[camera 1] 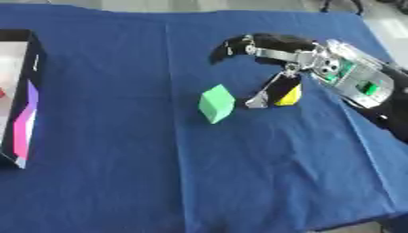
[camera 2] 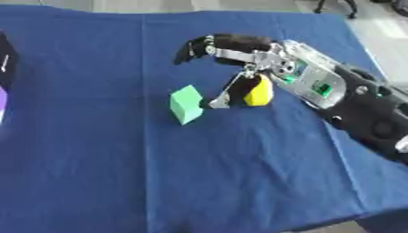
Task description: Pick up the objects with one hand, pass them to the other hand, and then place them into the box on the other side of the table.
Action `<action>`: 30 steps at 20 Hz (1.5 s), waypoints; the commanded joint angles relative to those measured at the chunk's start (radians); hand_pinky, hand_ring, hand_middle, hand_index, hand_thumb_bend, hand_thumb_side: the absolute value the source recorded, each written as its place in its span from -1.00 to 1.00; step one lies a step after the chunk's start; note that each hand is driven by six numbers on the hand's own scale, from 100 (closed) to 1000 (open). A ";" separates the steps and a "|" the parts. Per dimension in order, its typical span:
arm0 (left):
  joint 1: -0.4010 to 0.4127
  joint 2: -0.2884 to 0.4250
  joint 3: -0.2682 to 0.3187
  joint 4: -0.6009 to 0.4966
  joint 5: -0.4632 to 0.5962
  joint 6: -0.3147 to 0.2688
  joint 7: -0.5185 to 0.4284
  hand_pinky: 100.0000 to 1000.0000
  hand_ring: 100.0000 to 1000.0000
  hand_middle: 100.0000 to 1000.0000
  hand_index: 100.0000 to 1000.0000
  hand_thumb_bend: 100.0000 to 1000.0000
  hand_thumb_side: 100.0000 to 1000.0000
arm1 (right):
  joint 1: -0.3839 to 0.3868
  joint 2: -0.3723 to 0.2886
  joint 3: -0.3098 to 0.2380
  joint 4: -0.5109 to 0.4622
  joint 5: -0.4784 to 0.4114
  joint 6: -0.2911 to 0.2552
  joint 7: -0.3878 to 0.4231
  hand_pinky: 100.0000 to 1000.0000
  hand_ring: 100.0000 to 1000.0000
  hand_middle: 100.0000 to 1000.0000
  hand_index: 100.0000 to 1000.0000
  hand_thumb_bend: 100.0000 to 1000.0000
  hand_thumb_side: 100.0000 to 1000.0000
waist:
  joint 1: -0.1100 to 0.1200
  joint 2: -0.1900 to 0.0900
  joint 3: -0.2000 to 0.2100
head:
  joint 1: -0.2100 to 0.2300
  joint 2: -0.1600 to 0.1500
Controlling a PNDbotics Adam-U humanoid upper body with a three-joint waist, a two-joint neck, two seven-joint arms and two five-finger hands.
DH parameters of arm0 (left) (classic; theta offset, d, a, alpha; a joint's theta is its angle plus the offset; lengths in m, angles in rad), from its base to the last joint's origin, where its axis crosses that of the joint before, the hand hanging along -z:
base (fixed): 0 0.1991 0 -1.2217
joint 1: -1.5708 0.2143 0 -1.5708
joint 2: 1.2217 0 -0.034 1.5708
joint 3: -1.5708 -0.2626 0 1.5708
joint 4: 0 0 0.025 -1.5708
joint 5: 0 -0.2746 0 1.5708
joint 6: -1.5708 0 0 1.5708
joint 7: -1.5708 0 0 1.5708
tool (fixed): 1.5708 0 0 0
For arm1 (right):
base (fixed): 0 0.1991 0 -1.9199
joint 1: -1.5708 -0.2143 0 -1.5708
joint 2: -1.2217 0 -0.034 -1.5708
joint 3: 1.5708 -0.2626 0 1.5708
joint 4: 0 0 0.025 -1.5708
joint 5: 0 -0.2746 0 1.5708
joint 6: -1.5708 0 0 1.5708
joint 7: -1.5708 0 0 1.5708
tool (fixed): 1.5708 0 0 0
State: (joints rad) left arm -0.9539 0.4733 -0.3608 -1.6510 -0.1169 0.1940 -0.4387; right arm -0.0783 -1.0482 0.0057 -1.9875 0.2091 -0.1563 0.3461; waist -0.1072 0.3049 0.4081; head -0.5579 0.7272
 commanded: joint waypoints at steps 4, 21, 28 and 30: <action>-0.024 0.015 0.009 -0.021 -0.007 0.002 -0.001 1.00 0.24 -0.01 0.31 -1.00 -0.53 | -0.004 -0.005 -0.004 -0.007 0.034 0.014 0.007 0.67 0.68 0.68 0.72 -0.31 -1.00 | -0.011 0.000 0.004 | 0.000 -0.010; -0.035 0.018 0.008 -0.033 -0.014 -0.001 -0.006 1.00 0.24 -0.03 0.30 -1.00 -0.54 | -0.011 0.011 -0.010 0.065 0.069 0.046 0.038 0.65 0.60 0.54 0.70 -0.35 -1.00 | -0.022 0.021 0.034 | -0.041 -0.027; -0.037 0.016 0.008 -0.034 -0.019 -0.001 -0.008 1.00 0.24 -0.04 0.29 -1.00 -0.55 | -0.014 0.020 -0.010 0.084 0.097 0.049 0.067 0.66 0.59 0.49 0.70 -0.37 -1.00 | -0.028 0.029 0.039 | -0.035 -0.033; -0.037 0.016 0.008 -0.034 -0.021 0.000 -0.008 1.00 0.24 -0.04 0.29 -1.00 -0.55 | -0.015 0.024 -0.008 0.088 0.099 0.047 0.068 0.66 0.59 0.48 0.67 -0.37 -1.00 | -0.029 0.030 0.040 | -0.034 -0.033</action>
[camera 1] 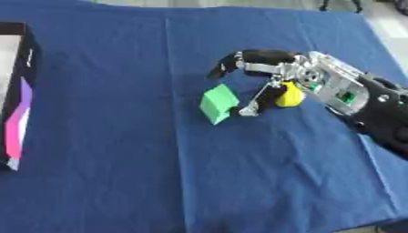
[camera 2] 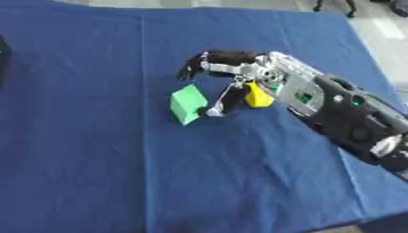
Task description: Pick up the objects with one hand, pass them to the other hand, and then place them into the box on the other side of the table.
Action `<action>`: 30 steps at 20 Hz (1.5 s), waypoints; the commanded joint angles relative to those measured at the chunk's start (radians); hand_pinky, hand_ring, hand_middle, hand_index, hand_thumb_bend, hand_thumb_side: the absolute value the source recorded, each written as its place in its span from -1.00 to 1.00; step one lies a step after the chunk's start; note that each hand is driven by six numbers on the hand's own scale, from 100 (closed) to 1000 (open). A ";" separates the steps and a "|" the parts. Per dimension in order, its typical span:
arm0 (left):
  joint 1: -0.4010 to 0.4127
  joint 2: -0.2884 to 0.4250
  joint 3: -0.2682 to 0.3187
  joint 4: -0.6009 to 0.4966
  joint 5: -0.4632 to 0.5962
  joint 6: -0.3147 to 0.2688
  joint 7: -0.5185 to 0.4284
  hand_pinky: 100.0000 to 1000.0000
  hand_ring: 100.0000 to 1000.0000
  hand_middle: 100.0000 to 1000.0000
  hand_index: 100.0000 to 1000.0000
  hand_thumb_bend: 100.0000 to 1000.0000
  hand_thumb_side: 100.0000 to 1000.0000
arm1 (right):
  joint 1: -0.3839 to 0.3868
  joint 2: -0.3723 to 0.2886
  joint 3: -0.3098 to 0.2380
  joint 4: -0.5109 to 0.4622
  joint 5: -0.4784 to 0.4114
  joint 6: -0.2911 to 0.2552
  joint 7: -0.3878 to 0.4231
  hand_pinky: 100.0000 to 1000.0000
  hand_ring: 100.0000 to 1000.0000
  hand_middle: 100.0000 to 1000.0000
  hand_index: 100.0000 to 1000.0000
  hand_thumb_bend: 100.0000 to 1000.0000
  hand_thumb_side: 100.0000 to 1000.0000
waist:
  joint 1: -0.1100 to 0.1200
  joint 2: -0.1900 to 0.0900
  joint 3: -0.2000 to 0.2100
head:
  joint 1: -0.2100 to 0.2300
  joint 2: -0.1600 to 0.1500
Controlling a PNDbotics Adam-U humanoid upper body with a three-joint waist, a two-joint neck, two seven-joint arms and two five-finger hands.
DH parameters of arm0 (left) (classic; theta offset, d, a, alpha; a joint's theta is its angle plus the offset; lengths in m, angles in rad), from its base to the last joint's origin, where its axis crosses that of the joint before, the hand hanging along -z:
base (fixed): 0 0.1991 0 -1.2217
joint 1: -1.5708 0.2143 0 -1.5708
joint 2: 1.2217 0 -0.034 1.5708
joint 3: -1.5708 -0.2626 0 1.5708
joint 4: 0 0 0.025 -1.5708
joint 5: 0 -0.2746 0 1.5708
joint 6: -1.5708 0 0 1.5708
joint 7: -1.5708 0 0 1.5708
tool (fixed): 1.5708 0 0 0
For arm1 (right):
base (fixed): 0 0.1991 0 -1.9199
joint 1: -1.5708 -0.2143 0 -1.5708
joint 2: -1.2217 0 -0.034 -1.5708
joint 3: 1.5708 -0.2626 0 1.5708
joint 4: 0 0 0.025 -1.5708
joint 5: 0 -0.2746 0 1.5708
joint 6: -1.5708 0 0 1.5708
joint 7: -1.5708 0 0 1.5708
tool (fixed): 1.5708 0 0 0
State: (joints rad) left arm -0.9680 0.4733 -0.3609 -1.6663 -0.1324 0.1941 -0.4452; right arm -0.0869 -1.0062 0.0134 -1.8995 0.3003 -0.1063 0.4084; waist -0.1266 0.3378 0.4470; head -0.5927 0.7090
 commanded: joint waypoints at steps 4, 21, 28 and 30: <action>-0.022 0.014 0.009 -0.018 -0.007 0.001 -0.001 1.00 0.24 -0.04 0.29 -1.00 -0.55 | -0.006 -0.014 -0.011 -0.001 -0.004 -0.012 0.004 0.66 0.58 0.43 0.60 -0.38 -1.00 | -0.011 -0.002 0.001 | 0.003 -0.014; -0.016 0.011 0.012 -0.018 -0.007 0.001 -0.007 1.00 0.24 -0.04 0.29 -1.00 -0.54 | -0.002 -0.008 -0.007 -0.001 -0.038 -0.018 -0.007 0.66 0.45 -0.01 0.16 -0.45 -1.00 | -0.012 -0.007 0.000 | 0.011 -0.015; -0.008 0.013 0.014 -0.018 -0.003 -0.003 -0.004 1.00 0.23 -0.04 0.29 -1.00 -0.53 | 0.009 -0.012 -0.019 -0.007 -0.060 -0.020 -0.071 0.63 0.40 -0.11 0.06 -0.50 -1.00 | -0.003 -0.024 -0.011 | 0.013 -0.015; -0.005 0.013 0.016 -0.017 -0.002 -0.004 -0.001 1.00 0.23 -0.04 0.29 -1.00 -0.52 | 0.013 -0.016 -0.023 -0.017 -0.081 -0.018 -0.091 0.61 0.38 -0.12 0.05 -0.51 -1.00 | 0.001 -0.031 -0.017 | 0.013 -0.011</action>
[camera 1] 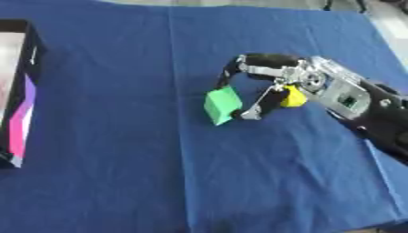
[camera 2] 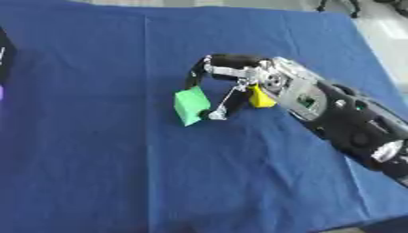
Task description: Pick up the objects with one hand, pass them to the other hand, and then place them into the box on the other side of the table.
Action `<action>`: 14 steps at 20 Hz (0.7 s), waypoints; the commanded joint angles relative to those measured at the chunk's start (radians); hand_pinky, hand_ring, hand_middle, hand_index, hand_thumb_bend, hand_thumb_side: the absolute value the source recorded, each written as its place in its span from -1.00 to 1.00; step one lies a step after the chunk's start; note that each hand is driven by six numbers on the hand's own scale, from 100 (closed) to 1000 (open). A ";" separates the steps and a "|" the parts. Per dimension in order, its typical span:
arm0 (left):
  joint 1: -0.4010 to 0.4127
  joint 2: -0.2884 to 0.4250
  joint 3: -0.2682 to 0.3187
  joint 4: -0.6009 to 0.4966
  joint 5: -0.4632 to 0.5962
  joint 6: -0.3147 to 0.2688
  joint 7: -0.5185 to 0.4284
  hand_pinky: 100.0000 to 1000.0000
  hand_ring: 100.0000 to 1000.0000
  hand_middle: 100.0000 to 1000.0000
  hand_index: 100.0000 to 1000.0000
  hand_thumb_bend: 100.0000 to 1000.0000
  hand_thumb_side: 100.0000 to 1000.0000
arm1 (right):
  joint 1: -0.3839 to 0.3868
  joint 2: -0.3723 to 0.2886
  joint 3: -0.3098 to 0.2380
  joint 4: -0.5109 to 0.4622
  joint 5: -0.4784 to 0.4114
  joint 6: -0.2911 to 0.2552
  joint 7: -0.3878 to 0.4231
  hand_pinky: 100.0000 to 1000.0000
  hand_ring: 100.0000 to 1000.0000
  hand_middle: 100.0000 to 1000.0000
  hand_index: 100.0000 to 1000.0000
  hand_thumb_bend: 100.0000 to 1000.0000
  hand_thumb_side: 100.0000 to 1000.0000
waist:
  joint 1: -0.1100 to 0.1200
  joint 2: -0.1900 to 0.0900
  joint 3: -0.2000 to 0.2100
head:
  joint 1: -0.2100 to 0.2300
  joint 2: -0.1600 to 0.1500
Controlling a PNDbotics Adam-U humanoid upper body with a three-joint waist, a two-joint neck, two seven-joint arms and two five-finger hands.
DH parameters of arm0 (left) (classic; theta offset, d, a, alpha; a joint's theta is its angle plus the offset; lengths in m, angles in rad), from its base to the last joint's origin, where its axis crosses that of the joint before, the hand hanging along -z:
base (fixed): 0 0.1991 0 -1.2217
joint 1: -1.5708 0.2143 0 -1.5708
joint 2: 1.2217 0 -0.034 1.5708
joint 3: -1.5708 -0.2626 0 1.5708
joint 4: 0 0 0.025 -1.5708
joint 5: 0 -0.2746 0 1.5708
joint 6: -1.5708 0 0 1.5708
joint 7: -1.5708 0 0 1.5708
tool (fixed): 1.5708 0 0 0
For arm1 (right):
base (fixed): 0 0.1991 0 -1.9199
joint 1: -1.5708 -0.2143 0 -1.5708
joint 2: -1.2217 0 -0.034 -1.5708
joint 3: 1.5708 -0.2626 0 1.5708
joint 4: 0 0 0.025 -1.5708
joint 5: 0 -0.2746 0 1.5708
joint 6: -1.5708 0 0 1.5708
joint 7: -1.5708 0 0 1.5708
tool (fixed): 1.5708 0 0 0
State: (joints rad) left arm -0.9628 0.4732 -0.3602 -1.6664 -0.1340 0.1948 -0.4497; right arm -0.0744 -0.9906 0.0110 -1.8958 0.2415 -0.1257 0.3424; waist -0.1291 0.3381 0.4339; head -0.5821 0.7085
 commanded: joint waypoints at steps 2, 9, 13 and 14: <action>-0.004 0.015 0.017 -0.017 0.003 -0.005 0.007 1.00 0.23 -0.03 0.29 -1.00 -0.52 | 0.006 -0.039 -0.026 -0.040 -0.049 0.006 -0.042 0.60 0.38 -0.12 0.05 -0.52 -1.00 | 0.012 -0.042 -0.013 | 0.006 -0.005; 0.013 0.021 0.024 -0.010 0.019 -0.004 0.026 1.00 0.23 -0.04 0.29 -1.00 -0.50 | 0.017 -0.054 -0.049 -0.103 -0.154 0.033 -0.124 0.53 0.37 -0.12 0.04 -0.55 -1.00 | 0.042 -0.083 -0.046 | 0.032 0.022; 0.018 0.022 0.032 -0.004 0.030 -0.004 0.040 1.00 0.22 -0.04 0.29 -1.00 -0.46 | 0.015 -0.054 -0.058 -0.104 -0.210 0.024 -0.172 0.48 0.35 -0.12 0.04 -0.56 -1.00 | 0.059 -0.105 -0.066 | 0.052 0.037; 0.018 0.022 0.036 -0.003 0.035 -0.004 0.045 1.00 0.22 -0.05 0.29 -1.00 -0.45 | 0.012 -0.047 -0.059 -0.104 -0.224 0.024 -0.186 0.46 0.35 -0.11 0.05 -0.57 -1.00 | 0.063 -0.110 -0.070 | 0.057 0.041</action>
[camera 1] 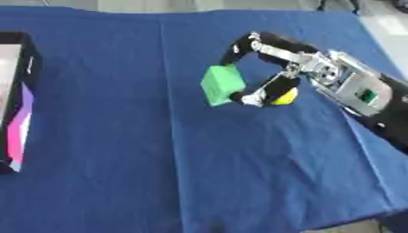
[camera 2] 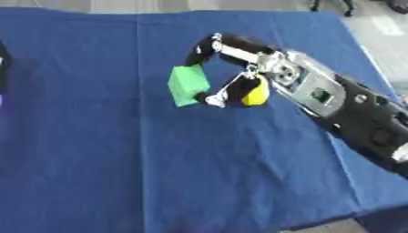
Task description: Pick up the objects with one hand, pass them to the other hand, and then place them into the box on the other side of the table.
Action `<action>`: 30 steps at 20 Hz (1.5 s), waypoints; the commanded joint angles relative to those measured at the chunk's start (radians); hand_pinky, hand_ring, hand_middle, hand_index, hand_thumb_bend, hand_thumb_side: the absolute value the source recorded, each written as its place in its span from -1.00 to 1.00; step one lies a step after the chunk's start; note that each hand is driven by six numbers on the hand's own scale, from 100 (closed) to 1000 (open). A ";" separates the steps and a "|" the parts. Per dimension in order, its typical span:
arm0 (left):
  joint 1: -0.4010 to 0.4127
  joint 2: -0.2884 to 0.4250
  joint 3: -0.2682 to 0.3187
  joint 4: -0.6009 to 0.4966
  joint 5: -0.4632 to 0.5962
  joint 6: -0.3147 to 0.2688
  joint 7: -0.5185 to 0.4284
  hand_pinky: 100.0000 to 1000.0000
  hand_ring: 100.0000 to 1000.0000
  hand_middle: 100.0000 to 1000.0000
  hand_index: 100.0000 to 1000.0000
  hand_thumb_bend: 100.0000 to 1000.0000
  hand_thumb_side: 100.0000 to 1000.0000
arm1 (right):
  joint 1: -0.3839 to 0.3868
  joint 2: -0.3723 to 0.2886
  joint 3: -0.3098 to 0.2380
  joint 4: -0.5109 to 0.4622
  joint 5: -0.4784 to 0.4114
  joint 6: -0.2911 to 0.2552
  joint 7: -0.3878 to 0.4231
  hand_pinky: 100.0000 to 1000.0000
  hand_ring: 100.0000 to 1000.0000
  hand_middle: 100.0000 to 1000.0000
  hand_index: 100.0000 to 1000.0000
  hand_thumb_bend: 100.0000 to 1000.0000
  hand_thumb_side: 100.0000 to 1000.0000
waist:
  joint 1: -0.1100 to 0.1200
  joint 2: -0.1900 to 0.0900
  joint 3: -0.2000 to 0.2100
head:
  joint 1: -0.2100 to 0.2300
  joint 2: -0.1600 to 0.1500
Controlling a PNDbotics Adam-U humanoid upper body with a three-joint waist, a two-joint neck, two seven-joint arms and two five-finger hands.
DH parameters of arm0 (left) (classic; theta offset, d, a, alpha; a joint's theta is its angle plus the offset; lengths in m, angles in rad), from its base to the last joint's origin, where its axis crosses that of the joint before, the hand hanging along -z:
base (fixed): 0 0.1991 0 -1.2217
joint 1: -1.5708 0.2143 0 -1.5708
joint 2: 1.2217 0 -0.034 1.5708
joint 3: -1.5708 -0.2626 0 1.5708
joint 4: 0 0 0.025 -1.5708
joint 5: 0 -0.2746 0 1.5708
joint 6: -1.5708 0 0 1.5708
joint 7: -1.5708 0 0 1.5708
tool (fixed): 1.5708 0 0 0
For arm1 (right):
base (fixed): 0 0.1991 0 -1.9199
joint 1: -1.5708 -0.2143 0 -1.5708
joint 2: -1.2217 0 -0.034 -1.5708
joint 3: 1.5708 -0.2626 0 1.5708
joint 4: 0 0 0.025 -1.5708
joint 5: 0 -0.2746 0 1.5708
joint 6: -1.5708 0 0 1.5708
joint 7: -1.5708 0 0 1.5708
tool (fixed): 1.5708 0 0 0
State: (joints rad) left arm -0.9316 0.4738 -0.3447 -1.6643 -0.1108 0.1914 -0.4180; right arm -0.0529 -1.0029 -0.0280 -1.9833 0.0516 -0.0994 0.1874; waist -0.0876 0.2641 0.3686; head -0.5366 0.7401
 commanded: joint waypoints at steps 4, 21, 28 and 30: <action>-0.025 0.022 0.040 0.002 0.030 0.001 0.043 1.00 0.22 -0.04 0.29 -1.00 -0.40 | -0.036 0.012 -0.021 -0.017 -0.093 0.011 -0.088 0.34 0.32 -0.10 0.06 -0.59 -1.00 | 0.039 -0.053 -0.019 | 0.030 0.021; -0.152 -0.055 0.015 -0.027 0.106 -0.014 0.066 1.00 0.24 0.01 0.36 -1.00 -0.23 | -0.214 0.237 0.054 -0.017 -0.222 0.118 -0.327 0.17 0.21 -0.07 0.08 -0.64 -1.00 | 0.065 -0.080 -0.030 | 0.053 0.030; -0.235 -0.107 -0.058 -0.056 0.080 -0.028 0.015 1.00 0.29 0.07 0.40 -1.00 -0.44 | -0.240 0.277 0.135 -0.015 -0.231 0.146 -0.421 0.17 0.20 -0.06 0.08 -0.66 -1.00 | 0.067 -0.085 -0.026 | 0.045 0.030; -0.253 -0.120 -0.089 -0.046 0.054 -0.033 -0.011 1.00 0.31 0.11 0.44 -1.00 -0.65 | -0.245 0.287 0.167 -0.013 -0.222 0.141 -0.449 0.17 0.20 -0.06 0.08 -0.65 -1.00 | 0.067 -0.085 -0.026 | 0.047 0.029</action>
State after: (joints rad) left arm -1.1594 0.3539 -0.4247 -1.7033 -0.0429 0.1617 -0.4145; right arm -0.2835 -0.7048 0.1302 -1.9847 -0.1731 0.0427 -0.2432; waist -0.0359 0.2147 0.3424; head -0.4881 0.7644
